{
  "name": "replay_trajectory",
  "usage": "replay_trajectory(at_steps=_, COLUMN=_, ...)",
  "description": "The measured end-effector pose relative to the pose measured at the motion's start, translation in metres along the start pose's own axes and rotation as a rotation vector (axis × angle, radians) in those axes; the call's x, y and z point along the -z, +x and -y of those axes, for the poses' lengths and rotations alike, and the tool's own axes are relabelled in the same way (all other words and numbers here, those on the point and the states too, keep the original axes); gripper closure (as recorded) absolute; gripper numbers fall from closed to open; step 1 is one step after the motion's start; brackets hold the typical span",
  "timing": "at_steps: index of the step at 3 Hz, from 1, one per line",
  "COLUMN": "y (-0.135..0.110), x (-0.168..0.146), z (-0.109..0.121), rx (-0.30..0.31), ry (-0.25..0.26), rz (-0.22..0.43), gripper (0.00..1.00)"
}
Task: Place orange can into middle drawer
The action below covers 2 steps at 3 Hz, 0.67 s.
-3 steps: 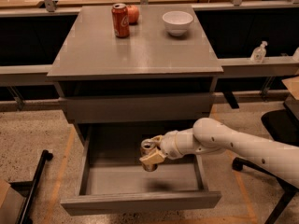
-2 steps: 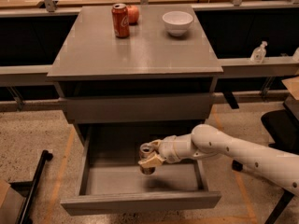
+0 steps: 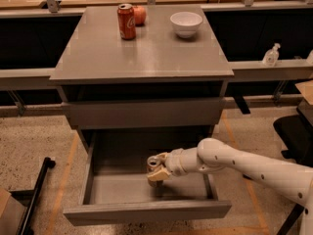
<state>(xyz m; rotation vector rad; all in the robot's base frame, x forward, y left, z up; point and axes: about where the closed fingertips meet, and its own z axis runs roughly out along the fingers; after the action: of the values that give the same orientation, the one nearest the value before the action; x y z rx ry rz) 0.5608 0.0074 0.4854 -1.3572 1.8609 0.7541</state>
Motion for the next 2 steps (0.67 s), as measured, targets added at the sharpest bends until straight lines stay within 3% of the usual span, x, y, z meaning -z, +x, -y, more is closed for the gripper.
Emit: replay_trajectory(at_steps=2, y=0.0160, x=-0.0019, z=0.0075, rx=0.000, ry=0.070, rz=0.044, gripper=0.12)
